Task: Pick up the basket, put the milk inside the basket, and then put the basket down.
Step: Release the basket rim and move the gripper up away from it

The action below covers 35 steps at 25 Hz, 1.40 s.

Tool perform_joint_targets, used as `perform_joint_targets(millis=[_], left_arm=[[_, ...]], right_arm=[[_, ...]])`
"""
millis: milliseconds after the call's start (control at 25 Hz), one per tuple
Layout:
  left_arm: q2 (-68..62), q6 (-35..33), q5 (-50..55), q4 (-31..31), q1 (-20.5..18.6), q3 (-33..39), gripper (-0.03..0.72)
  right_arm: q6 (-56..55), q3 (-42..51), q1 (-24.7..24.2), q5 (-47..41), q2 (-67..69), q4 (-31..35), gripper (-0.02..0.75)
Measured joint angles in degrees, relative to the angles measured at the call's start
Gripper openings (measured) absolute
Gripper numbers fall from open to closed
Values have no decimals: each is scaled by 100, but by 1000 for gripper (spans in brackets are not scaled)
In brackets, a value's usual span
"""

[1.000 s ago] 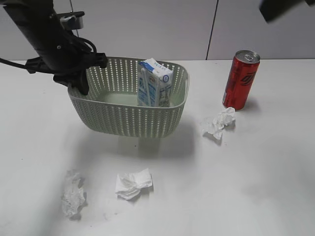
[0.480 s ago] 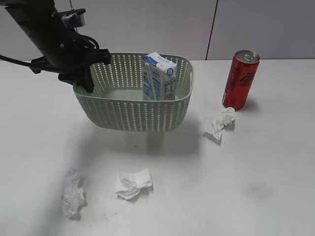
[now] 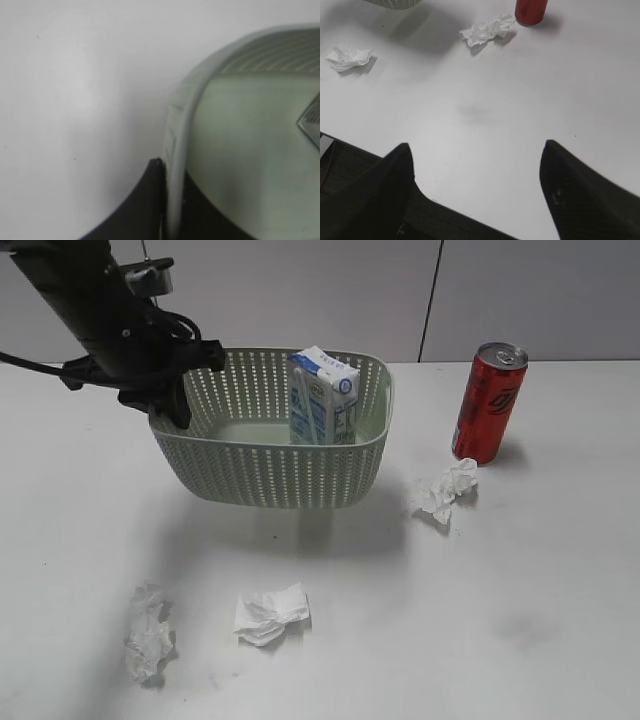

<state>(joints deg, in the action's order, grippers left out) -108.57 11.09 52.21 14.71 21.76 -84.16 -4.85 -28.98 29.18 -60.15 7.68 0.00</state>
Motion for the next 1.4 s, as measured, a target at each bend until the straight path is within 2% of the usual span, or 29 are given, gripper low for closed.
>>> perform_joint_targets(millis=[440,520,760,960,1400], left_arm=[[0,0,12,-5,0,0,-15],[0,0,12,-5,0,0,-15],[0,0,-17,0,0,0,-15],[0,0,-68,0,0,0,-15],[-264,12,-151,30,0,0,-15]], right_arm=[[4,16,-48,17,-5,0,592],[4,16,-280,17,-5,0,592],[12,16,-1718,28,-325,0,591],[12,16,-2617,28,-694,0,591],[12,16,-2745,28,-800,50,591]])
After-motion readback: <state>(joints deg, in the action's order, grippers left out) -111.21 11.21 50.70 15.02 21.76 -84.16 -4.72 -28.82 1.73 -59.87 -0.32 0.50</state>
